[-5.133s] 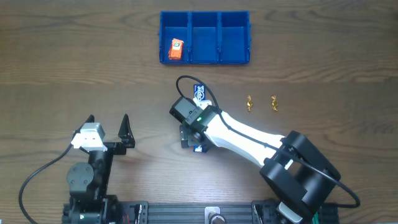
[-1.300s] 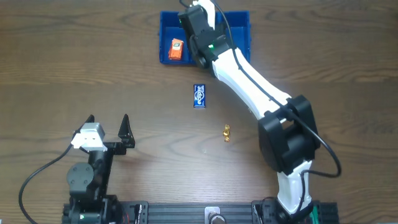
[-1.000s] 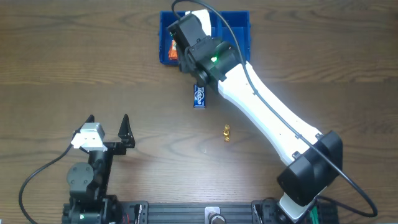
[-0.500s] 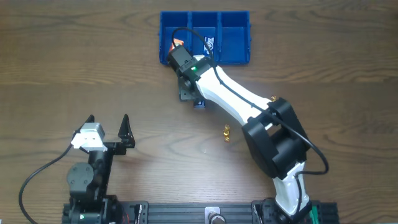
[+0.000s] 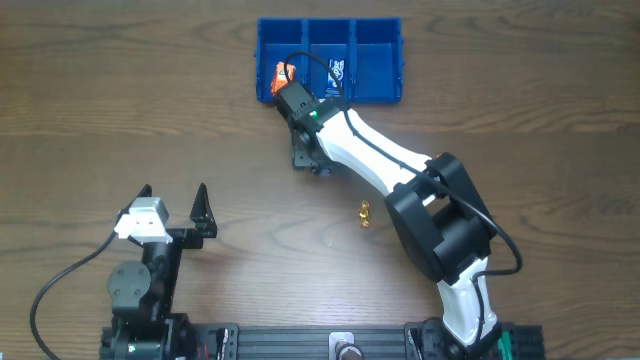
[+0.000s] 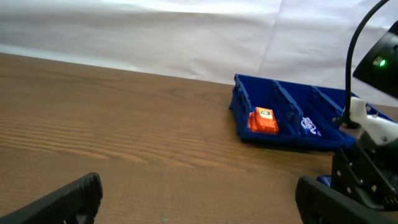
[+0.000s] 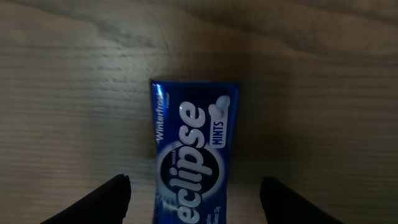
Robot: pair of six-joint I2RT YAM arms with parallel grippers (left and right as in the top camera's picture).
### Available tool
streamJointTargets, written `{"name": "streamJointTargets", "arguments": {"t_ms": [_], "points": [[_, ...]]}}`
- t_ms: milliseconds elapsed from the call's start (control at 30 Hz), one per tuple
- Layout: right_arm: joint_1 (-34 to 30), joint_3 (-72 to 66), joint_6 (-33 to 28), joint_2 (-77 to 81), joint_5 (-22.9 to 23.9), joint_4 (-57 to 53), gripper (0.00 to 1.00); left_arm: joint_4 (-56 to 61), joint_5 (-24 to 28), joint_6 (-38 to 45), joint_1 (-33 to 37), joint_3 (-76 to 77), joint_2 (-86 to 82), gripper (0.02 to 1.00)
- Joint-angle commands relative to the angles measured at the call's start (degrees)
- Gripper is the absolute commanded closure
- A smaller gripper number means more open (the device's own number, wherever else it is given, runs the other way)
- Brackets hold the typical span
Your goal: Sort Candies Into Trays
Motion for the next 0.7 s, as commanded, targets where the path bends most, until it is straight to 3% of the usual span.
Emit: {"name": "streamJointTargets", "arguments": {"t_ms": [33, 533, 700], "points": [[-0.3, -1.8, 1.5, 0.9, -0.1, 1.5, 0.305, -2.2, 1.0, 0.8, -0.2, -0.9, -0.3, 0.020], [0.0, -2.7, 1.9, 2.6, -0.5, 2.8, 0.371, -2.2, 1.0, 0.8, -0.2, -0.9, -0.3, 0.020], [0.1, -2.7, 1.9, 2.8, -0.5, 3.5, 0.485, -2.2, 1.0, 0.8, -0.2, -0.9, -0.3, 0.020]]}}
